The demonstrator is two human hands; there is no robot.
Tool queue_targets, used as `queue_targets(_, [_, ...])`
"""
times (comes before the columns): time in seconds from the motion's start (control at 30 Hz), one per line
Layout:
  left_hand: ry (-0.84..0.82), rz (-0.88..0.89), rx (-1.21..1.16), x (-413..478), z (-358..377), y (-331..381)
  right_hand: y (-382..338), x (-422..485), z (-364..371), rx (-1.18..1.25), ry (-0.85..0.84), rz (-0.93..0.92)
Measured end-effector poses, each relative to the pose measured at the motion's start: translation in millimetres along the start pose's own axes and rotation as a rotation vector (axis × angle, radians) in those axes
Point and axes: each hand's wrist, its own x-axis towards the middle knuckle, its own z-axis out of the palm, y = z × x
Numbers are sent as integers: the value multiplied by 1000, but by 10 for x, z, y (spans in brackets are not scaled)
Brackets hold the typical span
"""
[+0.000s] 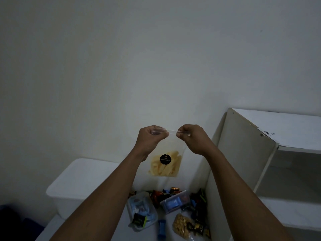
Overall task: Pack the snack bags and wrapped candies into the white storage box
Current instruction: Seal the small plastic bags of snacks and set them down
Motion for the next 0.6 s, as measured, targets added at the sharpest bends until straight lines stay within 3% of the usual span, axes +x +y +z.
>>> queue_targets(0.13, [-16,16,-13,-7,-21,86,-30,-12,18,112,30,7])
queue_targets(0.3, [45,-13,-62,-8,-33,93,-22,-67,-47,475,65,70])
queue_targets(0.4, [27,-21,-45,-23,-25,84,-6,-60,-32,424,64,69])
queue_targets(0.47, [6,34,50,-21,-31,102,-8,-53,-24,327,85,43])
queue_targets(0.6, [-57,220,516,38,-7,223,-43,-50,-53,222,51,-6])
